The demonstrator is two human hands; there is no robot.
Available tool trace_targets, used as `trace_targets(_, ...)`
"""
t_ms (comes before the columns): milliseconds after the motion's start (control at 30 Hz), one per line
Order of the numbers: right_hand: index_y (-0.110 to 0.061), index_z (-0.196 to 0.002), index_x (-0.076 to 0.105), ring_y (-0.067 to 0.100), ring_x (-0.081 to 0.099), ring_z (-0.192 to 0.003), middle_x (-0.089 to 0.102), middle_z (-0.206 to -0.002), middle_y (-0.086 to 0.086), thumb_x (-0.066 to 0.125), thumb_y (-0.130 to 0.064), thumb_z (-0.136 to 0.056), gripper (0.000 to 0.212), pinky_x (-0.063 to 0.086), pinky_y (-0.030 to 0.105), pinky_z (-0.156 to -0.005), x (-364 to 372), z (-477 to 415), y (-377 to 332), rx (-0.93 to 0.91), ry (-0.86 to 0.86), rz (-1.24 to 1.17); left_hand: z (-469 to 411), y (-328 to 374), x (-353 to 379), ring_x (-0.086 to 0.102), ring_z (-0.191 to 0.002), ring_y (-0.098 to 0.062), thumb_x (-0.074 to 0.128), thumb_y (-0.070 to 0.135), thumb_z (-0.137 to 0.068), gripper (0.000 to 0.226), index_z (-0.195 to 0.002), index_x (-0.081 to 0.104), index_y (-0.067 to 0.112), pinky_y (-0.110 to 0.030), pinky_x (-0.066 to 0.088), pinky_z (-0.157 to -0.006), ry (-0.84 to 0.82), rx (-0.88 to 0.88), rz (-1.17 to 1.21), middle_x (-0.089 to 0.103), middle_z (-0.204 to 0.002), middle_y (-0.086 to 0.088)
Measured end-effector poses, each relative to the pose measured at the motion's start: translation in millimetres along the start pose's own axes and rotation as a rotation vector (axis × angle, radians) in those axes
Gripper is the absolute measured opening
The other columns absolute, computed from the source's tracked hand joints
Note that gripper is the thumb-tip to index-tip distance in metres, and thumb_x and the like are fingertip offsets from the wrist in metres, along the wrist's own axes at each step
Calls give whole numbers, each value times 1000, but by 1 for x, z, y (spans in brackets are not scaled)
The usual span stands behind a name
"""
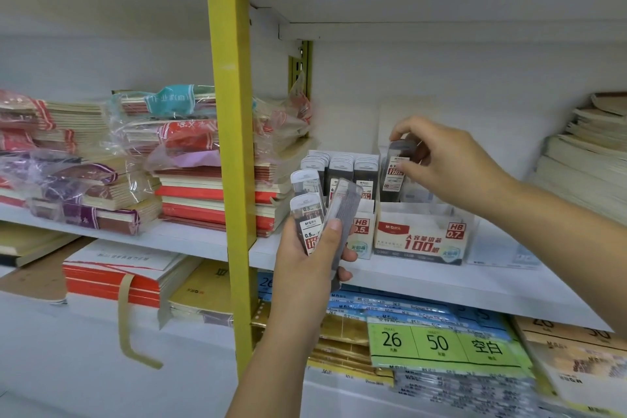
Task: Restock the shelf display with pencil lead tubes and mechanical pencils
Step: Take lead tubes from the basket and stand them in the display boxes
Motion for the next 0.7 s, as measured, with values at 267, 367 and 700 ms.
trace_targets(267,-33,-114,56,-3,52,-83,48,-104,-11,70,-15,-85,37,42,13,-72,8,-3,7,-7,41,-5,1,-4,1,62,-58,-8,62,49,-93,11,-99,61,58,-27,54,-59,-15,-19,14,76,-82,3)
trace_targets(367,-36,-110,59,-3,53,-81,51,-101,-12,70,-17,-85,33,39,12,-69,10,-4,12,29,28,-1,1,-4,0,62,-58,-8,62,48,-94,11,-97,61,58,-27,54,-58,-15,-21,13,75,-82,2)
trace_targets(700,-38,-118,62,-3,53,-78,54,-92,-19,49,-39,-94,27,39,13,-70,4,31,-10,170,56,-101,6,0,10,63,-61,-11,64,49,-93,11,-103,62,53,-23,52,-55,-99,-43,20,77,-89,1)
Point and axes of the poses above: each hand's wrist, its own z-axis away from the middle knuckle, its own x-axis out of the palm, y = z × x, the point moved 7 cm from there along -z, towards the middle knuckle
